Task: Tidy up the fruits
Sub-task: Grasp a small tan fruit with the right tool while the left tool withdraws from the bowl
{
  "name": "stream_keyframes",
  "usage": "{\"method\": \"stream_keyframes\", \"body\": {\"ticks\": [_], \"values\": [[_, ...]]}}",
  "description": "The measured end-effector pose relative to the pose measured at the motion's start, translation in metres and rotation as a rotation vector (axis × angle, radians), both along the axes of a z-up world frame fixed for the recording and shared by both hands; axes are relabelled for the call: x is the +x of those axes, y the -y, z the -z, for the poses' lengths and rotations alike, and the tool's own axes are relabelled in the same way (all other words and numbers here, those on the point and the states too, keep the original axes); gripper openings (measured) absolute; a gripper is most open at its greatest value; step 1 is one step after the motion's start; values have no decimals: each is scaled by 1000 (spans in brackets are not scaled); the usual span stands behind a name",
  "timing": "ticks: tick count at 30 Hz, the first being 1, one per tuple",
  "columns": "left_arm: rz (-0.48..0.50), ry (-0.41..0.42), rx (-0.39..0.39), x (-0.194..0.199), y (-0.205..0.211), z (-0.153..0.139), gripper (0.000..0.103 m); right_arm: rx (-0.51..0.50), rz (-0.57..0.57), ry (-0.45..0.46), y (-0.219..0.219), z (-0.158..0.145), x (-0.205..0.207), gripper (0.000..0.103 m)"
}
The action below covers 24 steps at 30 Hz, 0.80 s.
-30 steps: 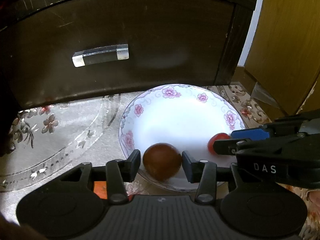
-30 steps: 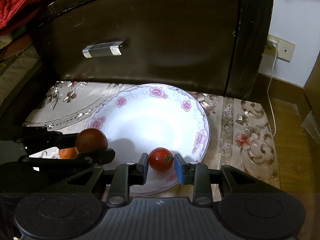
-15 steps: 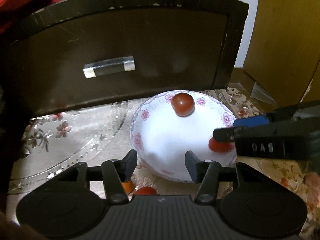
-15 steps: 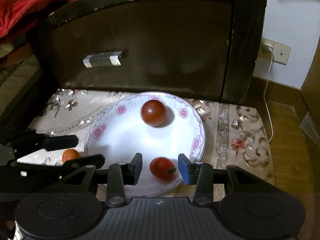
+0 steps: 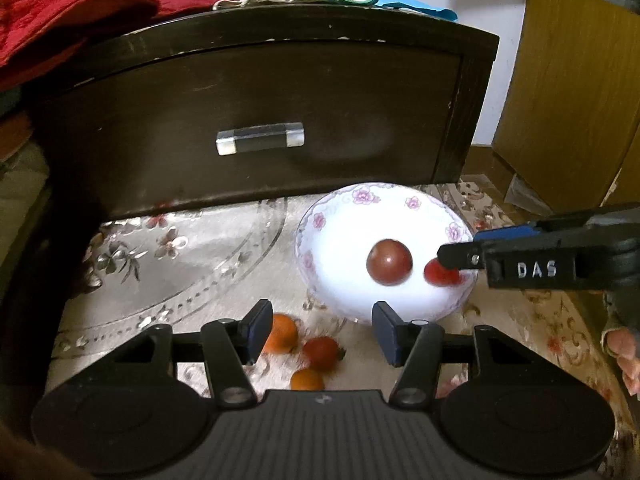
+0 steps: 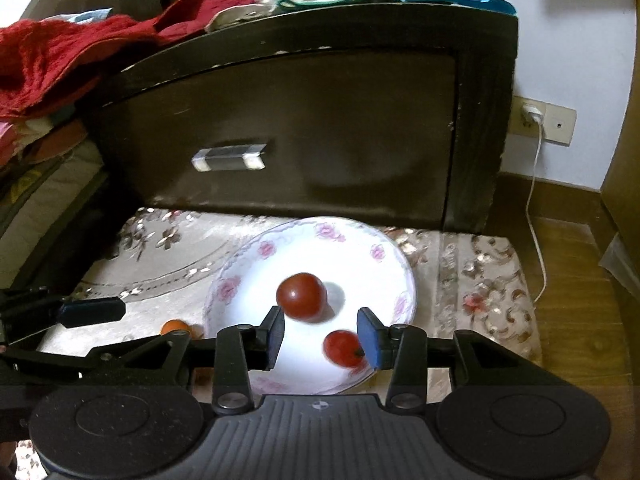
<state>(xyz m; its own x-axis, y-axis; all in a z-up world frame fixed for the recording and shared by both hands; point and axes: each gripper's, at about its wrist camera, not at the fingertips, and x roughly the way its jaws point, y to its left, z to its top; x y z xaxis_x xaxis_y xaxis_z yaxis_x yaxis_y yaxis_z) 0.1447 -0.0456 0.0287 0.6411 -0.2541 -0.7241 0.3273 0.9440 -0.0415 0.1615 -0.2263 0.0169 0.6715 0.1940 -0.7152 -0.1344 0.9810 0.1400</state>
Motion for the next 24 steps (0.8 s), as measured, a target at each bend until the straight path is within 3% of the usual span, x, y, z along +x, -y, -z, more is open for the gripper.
{"method": "stream_keyframes", "body": {"ticks": [13, 24], "values": [[-60, -59, 11, -29, -41, 20, 64, -22, -173, -70, -50, 16, -28, 40], [9, -96, 38, -46, -48, 36, 64, -84, -323, -126, -79, 36, -40, 40]]}}
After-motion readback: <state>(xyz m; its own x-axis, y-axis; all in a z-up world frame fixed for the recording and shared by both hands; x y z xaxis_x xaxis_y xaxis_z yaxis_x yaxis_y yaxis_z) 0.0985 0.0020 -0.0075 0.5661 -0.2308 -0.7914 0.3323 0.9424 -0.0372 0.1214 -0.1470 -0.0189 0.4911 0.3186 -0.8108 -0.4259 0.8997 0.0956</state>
